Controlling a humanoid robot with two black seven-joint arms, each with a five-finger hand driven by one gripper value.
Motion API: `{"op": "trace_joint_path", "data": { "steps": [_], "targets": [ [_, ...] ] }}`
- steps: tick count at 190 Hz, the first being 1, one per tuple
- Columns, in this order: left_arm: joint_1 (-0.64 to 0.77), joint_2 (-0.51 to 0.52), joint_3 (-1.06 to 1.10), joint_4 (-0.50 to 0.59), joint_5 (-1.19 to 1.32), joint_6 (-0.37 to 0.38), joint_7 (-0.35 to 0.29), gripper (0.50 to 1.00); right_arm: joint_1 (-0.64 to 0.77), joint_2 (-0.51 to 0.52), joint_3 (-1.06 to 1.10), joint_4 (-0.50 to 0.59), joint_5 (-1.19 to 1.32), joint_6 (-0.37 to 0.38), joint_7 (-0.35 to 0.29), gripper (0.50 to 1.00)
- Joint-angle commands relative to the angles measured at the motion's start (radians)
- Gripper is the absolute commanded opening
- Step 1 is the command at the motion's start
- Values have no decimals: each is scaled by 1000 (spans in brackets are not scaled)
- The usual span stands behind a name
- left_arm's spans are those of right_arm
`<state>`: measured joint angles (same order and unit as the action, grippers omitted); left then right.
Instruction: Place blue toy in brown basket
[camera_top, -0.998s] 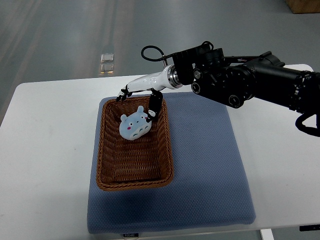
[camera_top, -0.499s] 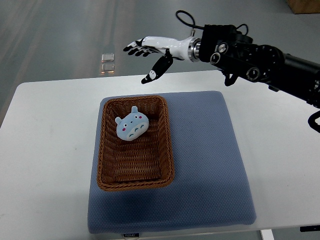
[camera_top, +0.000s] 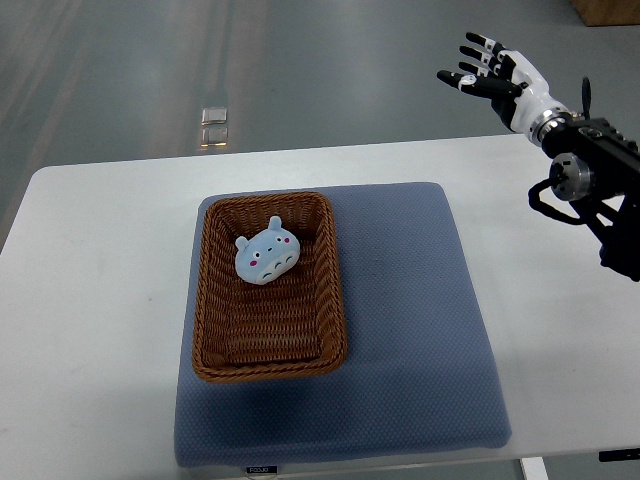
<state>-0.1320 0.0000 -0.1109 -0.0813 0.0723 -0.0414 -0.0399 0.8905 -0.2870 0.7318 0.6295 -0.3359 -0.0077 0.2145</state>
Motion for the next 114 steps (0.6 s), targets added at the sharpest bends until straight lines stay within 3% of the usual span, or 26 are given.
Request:
{"op": "trace_joint_path", "data": {
  "steps": [1, 63, 114],
  "targets": [
    [0, 0, -1, 0, 0, 0, 0, 1000, -77, 19, 98, 16, 2, -11, 14, 889],
    [0, 0, -4, 0, 0, 0, 0, 1000, -235, 111, 222, 62, 2, -2, 85, 891],
    [0, 0, -6, 0, 0, 0, 0, 1000, -260, 129, 213, 71, 0, 2, 89, 913]
  ]
}}
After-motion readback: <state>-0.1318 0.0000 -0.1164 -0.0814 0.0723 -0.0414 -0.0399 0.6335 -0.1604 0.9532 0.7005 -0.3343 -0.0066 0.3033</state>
